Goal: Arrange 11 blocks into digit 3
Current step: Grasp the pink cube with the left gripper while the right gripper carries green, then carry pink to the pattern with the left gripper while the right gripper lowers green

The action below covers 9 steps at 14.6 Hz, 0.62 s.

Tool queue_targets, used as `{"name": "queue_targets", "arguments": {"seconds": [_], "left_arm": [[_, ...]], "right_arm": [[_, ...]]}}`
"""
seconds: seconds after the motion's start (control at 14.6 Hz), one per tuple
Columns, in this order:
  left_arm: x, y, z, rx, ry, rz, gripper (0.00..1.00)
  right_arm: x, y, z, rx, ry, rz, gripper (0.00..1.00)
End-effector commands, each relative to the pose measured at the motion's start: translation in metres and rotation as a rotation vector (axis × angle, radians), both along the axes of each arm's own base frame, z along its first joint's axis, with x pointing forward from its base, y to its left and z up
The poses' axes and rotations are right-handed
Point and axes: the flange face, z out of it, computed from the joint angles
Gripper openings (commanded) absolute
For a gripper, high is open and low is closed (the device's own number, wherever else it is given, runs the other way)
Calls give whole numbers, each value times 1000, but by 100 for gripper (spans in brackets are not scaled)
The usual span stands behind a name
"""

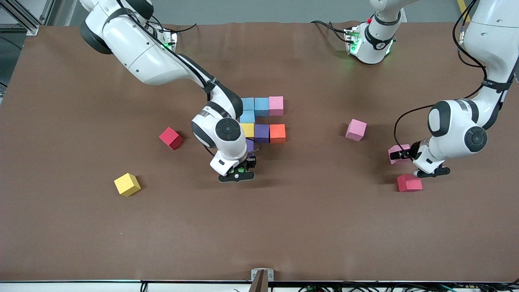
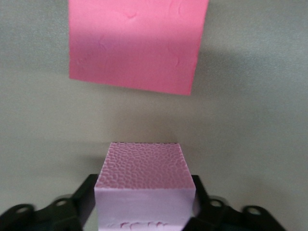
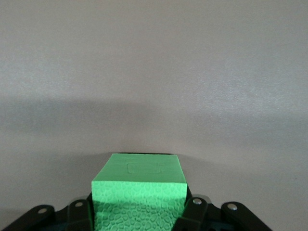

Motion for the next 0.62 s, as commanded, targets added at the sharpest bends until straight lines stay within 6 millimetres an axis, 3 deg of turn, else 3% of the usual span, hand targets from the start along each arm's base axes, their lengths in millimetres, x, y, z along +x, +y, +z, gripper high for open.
{"name": "queue_targets", "arguments": {"seconds": [0.0,0.07,0.27,0.55], "left_arm": [[7,1,10,12,-21,-2,35],[10,-3,15,8,-26,5,31],[17,-8,35,25,-48,101,32],[40,-49,68,17,-71,204,30]], "right_arm": [[-1,3,6,0,-15,8,0],[-2,4,5,6,-16,7,0],[-6,10,4,22,-23,6,0],[-12,16,3,40,-2,-8,0]]}}
